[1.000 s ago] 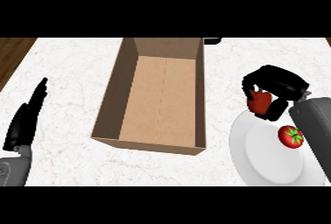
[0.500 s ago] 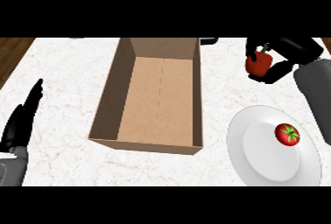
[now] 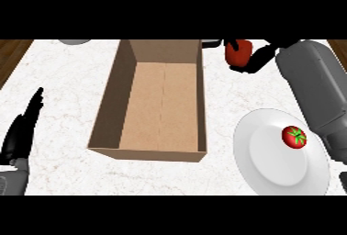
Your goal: Pick the bell pepper from the plate and place it in the cardboard box
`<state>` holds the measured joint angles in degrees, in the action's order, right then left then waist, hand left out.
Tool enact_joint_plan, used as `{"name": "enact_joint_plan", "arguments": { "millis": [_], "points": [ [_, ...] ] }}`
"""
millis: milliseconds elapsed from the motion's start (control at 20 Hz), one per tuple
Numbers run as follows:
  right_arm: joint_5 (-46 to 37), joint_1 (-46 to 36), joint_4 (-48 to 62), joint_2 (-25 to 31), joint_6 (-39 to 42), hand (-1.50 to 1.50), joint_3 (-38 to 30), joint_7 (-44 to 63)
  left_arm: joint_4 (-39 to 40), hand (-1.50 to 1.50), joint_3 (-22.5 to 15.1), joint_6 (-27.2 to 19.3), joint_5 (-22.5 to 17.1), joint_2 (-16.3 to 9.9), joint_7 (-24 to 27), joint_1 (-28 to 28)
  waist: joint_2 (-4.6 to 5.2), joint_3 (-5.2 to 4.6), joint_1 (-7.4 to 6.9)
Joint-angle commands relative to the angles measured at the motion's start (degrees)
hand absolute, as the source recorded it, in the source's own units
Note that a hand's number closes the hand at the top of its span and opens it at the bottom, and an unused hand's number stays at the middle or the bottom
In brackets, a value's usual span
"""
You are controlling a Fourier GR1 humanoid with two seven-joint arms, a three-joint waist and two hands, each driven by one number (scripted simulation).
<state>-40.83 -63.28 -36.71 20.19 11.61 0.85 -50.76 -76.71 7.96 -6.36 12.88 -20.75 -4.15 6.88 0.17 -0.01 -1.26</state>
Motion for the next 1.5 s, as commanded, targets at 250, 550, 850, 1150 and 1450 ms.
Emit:
{"name": "enact_joint_plan", "arguments": {
  "millis": [250,550,850,1150,1450],
  "points": [
    [4.37,-9.95,1.84,-11.72,7.03,1.50,-2.12,13.97,1.29,0.00,1.48,1.92,-0.78,-1.06,1.19,-0.05,-0.01,-0.03,0.13],
    [5.84,-11.71,2.55,-17.72,8.90,1.50,-2.74,22.98,0.72,0.00,1.21,0.03,0.43,0.61,-0.54,1.52,-0.08,-0.01,0.62],
    [12.92,-15.04,10.63,-20.10,0.62,1.50,5.20,25.88,2.53,0.00,0.74,1.92,0.71,-0.14,0.25,3.61,0.38,-0.06,-1.68],
    [17.97,-16.69,12.17,-20.17,-6.23,1.50,16.46,31.21,4.04,0.00,-2.13,0.82,2.74,2.72,-1.42,6.94,0.77,-0.15,-4.25],
    [25.97,-15.13,16.42,-20.18,-2.76,-1.50,18.04,37.49,2.33,0.00,-2.54,1.29,3.08,2.48,-0.40,5.91,1.13,-0.15,-5.45]
  ]
}}
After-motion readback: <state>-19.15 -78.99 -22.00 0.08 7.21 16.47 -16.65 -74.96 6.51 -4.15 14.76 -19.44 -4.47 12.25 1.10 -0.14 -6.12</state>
